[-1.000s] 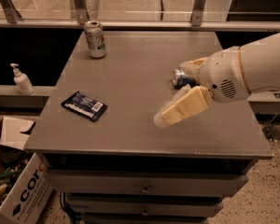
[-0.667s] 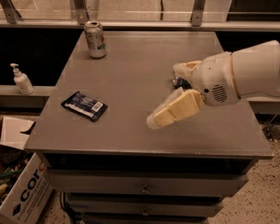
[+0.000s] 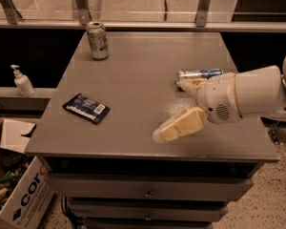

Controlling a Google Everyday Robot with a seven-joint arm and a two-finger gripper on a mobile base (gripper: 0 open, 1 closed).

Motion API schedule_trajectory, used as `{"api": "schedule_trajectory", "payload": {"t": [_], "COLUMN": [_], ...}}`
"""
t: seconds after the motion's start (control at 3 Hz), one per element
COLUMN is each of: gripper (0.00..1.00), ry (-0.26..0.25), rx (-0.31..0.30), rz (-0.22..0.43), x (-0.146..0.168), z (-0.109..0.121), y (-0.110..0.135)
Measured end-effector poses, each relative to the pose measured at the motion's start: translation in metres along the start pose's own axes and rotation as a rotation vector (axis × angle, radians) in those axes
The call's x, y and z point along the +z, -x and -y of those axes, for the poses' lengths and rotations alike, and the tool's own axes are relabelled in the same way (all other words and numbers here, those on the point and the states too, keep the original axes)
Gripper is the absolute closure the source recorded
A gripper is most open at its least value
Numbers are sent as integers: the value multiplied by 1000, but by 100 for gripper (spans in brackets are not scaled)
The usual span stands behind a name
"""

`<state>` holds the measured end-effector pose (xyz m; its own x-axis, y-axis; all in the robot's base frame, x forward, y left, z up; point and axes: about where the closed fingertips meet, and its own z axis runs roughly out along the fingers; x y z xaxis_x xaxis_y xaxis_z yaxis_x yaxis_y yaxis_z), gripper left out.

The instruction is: Move 7up can near redbull can

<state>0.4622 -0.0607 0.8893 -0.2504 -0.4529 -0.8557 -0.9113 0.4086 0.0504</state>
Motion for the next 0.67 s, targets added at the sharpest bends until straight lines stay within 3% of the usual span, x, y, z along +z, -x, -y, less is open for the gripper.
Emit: {"api": "schedule_trajectory", "payload": {"t": [0.67], "gripper": [0], "ry": [27], "rx": [43], "rz": [94], "x": [23], "z": [0], "y": [-9]}}
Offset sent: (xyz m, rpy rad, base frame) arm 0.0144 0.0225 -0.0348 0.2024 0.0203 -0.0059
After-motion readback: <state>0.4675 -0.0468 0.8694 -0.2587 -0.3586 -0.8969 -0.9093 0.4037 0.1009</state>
